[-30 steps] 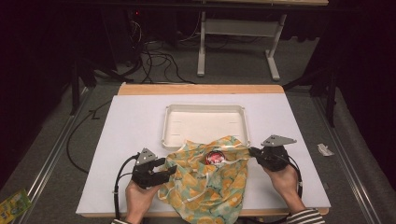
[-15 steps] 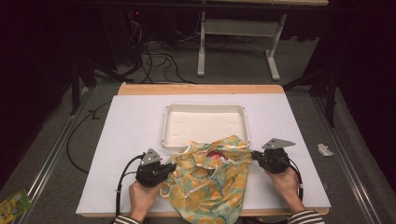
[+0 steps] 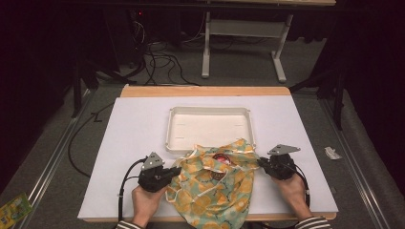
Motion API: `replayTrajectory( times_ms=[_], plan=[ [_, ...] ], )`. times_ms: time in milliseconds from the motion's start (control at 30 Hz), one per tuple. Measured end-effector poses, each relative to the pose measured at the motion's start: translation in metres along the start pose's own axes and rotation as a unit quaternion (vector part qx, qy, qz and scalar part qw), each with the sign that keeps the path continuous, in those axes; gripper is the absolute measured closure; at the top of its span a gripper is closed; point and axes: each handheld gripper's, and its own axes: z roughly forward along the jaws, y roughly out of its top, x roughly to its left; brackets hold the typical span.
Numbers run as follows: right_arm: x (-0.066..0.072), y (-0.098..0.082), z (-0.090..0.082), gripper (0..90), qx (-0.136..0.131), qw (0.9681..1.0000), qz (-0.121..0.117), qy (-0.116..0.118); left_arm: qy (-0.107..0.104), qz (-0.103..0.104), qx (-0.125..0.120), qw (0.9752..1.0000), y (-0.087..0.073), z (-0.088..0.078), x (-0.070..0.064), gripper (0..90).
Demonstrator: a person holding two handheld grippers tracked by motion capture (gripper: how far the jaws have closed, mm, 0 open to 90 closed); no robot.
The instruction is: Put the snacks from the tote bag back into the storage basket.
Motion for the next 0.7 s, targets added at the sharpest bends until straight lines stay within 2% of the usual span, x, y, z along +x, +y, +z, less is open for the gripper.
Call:
replayTrajectory(
  times_ms=[300, 467, 700],
  plan=[
    [-0.002, 0.003, -0.019, 69.3, -0.024, 0.9995, 0.021, 0.001, -0.008, 0.006, -0.006, 0.9999, 0.001, -0.002, -0.002, 89.6],
    [0.004, 0.006, -0.034, 65.7, -0.050, 0.9986, 0.020, 0.001, -0.008, 0.009, -0.009, 0.9999, 0.001, -0.004, -0.003, 89.6],
    [0.009, 0.008, -0.051, 62.8, -0.071, 0.9974, 0.015, 0.000, -0.010, 0.011, -0.010, 0.9998, 0.003, -0.004, -0.005, 89.6]
  ],
)
